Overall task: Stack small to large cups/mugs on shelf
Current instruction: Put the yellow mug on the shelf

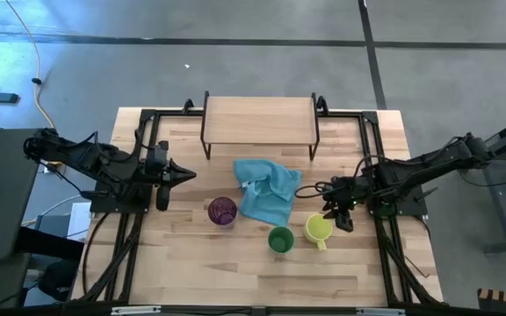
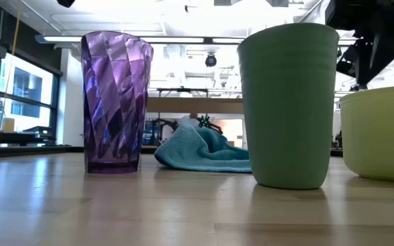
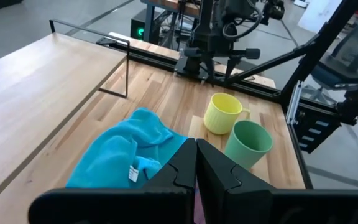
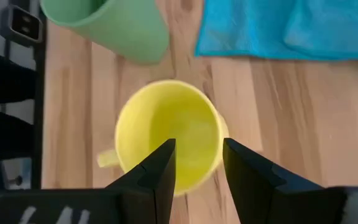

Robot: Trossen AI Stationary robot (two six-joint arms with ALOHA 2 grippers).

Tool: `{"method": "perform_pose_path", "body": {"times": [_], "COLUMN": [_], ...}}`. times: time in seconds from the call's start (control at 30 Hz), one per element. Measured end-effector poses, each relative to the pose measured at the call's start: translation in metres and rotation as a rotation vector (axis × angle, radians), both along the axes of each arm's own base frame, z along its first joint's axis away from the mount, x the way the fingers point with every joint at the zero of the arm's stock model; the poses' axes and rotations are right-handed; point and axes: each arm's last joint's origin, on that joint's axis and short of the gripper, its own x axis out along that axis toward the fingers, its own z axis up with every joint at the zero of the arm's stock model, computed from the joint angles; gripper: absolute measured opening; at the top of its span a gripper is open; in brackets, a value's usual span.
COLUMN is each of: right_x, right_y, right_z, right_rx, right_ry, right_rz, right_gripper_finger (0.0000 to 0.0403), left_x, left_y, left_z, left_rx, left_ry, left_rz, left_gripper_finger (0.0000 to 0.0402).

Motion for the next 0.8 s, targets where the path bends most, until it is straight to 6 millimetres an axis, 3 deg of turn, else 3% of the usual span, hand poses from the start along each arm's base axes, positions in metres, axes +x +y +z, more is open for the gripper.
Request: {"method": "perform_pose_path", "body": {"times": [0.8], "right_x": [0.011], "right_y": [0.001], "right_z": [-0.013], "right_rx": [-0.076], "right_ry": [0.050], "right_rz": [-0.056], "right_gripper_finger": [0.0126], "left_x": [0.000], "left_y": [0.000], "left_z": [0.000], "left_rx": [-0.021], "left_ry": [-0.007], "left_rz": [0.008], "left_gripper_finger": [0.0001]}}
